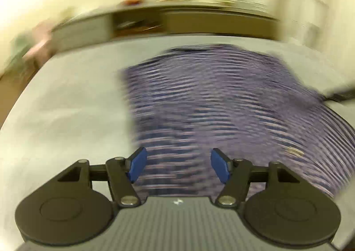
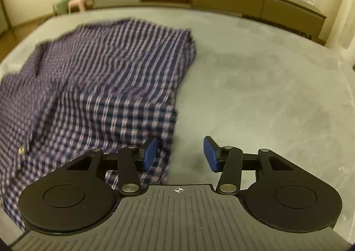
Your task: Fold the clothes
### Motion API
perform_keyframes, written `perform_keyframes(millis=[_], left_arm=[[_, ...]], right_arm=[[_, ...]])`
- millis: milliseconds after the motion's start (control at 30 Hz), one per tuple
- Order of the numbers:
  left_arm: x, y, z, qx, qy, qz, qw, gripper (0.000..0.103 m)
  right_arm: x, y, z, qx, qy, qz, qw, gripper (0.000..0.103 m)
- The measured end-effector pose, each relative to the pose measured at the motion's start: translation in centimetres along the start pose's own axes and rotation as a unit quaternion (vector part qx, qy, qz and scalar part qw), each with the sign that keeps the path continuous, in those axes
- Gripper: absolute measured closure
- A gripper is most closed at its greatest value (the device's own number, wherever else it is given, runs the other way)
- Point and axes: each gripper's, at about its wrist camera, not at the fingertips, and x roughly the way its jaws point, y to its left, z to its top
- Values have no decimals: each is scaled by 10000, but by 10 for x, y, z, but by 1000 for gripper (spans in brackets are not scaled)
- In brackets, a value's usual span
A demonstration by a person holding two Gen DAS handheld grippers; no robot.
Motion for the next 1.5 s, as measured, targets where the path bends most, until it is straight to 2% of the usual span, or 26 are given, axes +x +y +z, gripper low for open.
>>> perform_keyframes(millis=[33, 100, 167, 233, 333, 400, 433, 467, 533, 567, 600, 700, 767, 833, 933, 1000, 1033, 1067, 1100, 1200, 1267, 1300, 1367, 1433, 1500], left_arm=[[-3, 23, 1, -473, -48, 81, 9988, 40], [-18, 68, -3, -1423, -121, -15, 9898, 39], [-25, 88, -11, -1849, -38, -274, 9824, 35], [-23, 87, -20, -1897, 179, -610, 9798, 29], [-7, 59, -25, -1458, 431, -844, 9848, 29], [8, 41, -26, -1152, 476, -866, 9884, 39], [11, 31, -27, -999, 452, -991, 9890, 60], [13, 27, -23, -905, 427, -1096, 9889, 75], [17, 25, -19, -862, 444, -1057, 9897, 91], [18, 29, -17, -1010, 460, -1044, 9883, 92], [19, 30, -16, -1093, 457, -1039, 9875, 92], [18, 21, -12, -851, 366, -793, 9925, 90], [13, 16, -12, -687, 273, -516, 9959, 79], [9, 13, -8, -614, 130, -208, 9978, 75], [-5, 8, 2, -454, -254, 362, 9980, 71], [-12, 2, 8, -412, -528, 564, 9962, 69], [-15, -1, 12, -448, -620, 502, 9958, 65], [-17, -3, 15, -516, -653, 343, 9959, 61], [-16, -7, 17, -576, -645, 133, 9962, 61], [-12, -22, 18, -542, -599, -252, 9964, 61], [-4, -32, 18, -511, -458, -419, 9968, 61], [0, -36, 18, -495, -388, -504, 9967, 61], [10, -42, 13, -505, -246, -749, 9956, 61], [21, -45, 8, -412, -96, -740, 9964, 61], [33, -47, 3, -318, 55, -730, 9968, 61]], right_arm=[[-6, 0, 3, 20, -155, 13, 9999, 56], [-17, 2, 9, 63, -447, 78, 9989, 52], [-23, 10, 16, 88, -589, 311, 9977, 48], [-19, 22, 21, 41, -616, 579, 9964, 44], [-11, 50, 23, -105, -563, 960, 9937, 42], [-6, 69, 23, -202, -527, 1192, 9913, 46], [-8, 80, 21, -255, -516, 1274, 9902, 49], [-8, 91, 19, -320, -503, 1304, 9897, 55], [3, 110, 21, -462, -464, 1322, 9891, 63], [9, 118, 22, -518, -427, 1315, 9890, 70], [16, 125, 22, -562, -375, 1294, 9893, 72], [32, 143, 21, -754, -159, 1144, 9904, 74], [43, 150, 17, -897, 2, 939, 9915, 76], [49, 153, 15, -968, 11, 796, 9921, 77], [45, 148, 22, -693, -76, 800, 9944, 76], [39, 130, 28, -72, -85, 1102, 9938, 70], [35, 119, 29, 368, -35, 1358, 9900, 68], [34, 108, 28, 821, 59, 1657, 9827, 61], [35, 102, 26, 1126, 192, 1928, 9746, 57], [42, 91, 16, 1734, 692, 2683, 9451, 54], [44, 95, 8, 1808, 975, 2950, 9332, 52], [43, 99, 4, 1776, 1051, 3000, 9314, 51], [40, 108, -3, 1642, 1101, 2918, 9358, 49], [41, 114, -9, 1588, 1180, 2926, 9356, 48], [47, 118, -12, 1649, 1289, 3044, 9292, 47]])
